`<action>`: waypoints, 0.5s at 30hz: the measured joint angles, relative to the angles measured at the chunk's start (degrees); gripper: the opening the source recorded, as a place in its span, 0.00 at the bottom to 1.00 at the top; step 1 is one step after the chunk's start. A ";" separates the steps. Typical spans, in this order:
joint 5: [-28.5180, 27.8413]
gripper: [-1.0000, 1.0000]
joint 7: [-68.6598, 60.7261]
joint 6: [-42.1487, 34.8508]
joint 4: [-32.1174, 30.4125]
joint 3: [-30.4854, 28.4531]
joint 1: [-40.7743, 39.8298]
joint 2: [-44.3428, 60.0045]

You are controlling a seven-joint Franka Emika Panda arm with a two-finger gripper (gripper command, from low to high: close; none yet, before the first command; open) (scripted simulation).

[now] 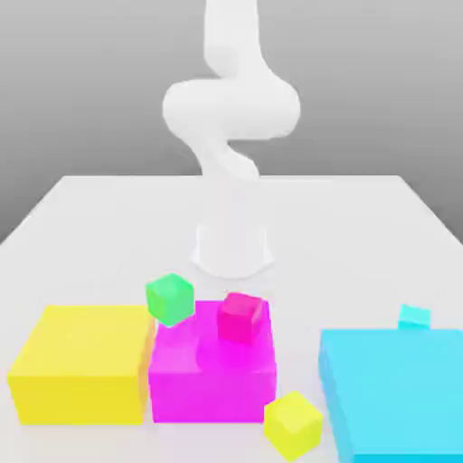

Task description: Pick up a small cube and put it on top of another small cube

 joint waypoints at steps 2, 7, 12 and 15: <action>0.17 0.50 4.52 1.92 -1.56 3.40 -0.48 3.29; 0.07 0.50 15.65 6.45 -5.24 11.80 -1.53 10.90; -0.93 0.50 27.35 10.97 -8.91 20.16 -2.17 18.45; -2.06 0.50 34.74 13.69 -11.11 25.10 -2.42 23.09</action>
